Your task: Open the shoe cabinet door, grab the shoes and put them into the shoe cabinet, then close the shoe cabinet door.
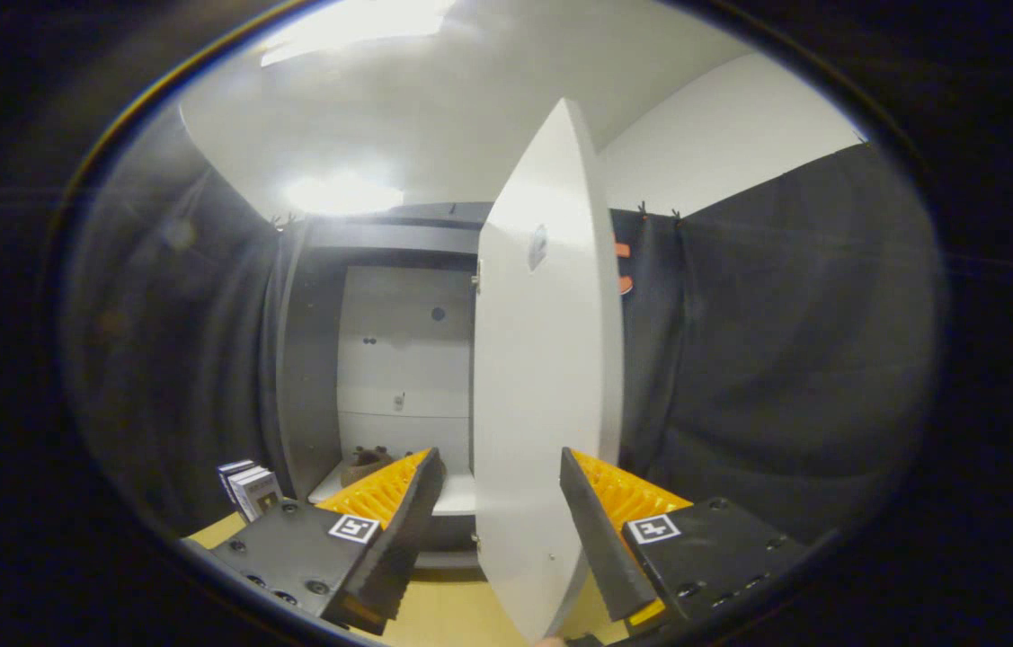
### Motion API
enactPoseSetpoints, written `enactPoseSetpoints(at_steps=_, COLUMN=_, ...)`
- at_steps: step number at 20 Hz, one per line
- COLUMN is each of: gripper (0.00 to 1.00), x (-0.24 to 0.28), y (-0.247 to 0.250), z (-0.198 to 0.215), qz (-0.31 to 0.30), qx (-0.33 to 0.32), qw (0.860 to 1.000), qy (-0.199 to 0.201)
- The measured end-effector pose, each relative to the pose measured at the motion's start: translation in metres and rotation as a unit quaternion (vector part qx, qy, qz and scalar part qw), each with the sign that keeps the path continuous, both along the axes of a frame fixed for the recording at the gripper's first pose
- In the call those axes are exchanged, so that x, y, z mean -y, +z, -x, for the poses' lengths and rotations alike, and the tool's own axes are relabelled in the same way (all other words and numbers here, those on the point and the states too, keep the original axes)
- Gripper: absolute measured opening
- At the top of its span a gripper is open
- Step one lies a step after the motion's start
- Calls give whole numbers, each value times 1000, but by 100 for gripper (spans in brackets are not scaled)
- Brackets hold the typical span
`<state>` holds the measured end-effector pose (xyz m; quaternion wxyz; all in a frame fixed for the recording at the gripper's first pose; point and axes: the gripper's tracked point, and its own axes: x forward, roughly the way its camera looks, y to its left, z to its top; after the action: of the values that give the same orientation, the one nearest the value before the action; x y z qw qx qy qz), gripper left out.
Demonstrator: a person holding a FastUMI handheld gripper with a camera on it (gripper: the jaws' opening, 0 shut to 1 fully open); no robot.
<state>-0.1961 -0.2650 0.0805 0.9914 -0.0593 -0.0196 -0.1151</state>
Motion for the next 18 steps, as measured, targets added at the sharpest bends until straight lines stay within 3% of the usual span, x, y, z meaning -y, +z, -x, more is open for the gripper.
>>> enactPoseSetpoints(at_steps=5, gripper=84, x=56, y=-2, z=29, qz=-9, qx=-1, qw=999, qy=-40)
enactPoseSetpoints(at_steps=12, gripper=84, x=112, y=-16, z=25, qz=-30, qx=-26, qw=995, qy=-92)
enactPoseSetpoints(at_steps=18, gripper=83, x=109, y=-40, z=0, qz=-54, qx=-53, qw=995, qy=-59)
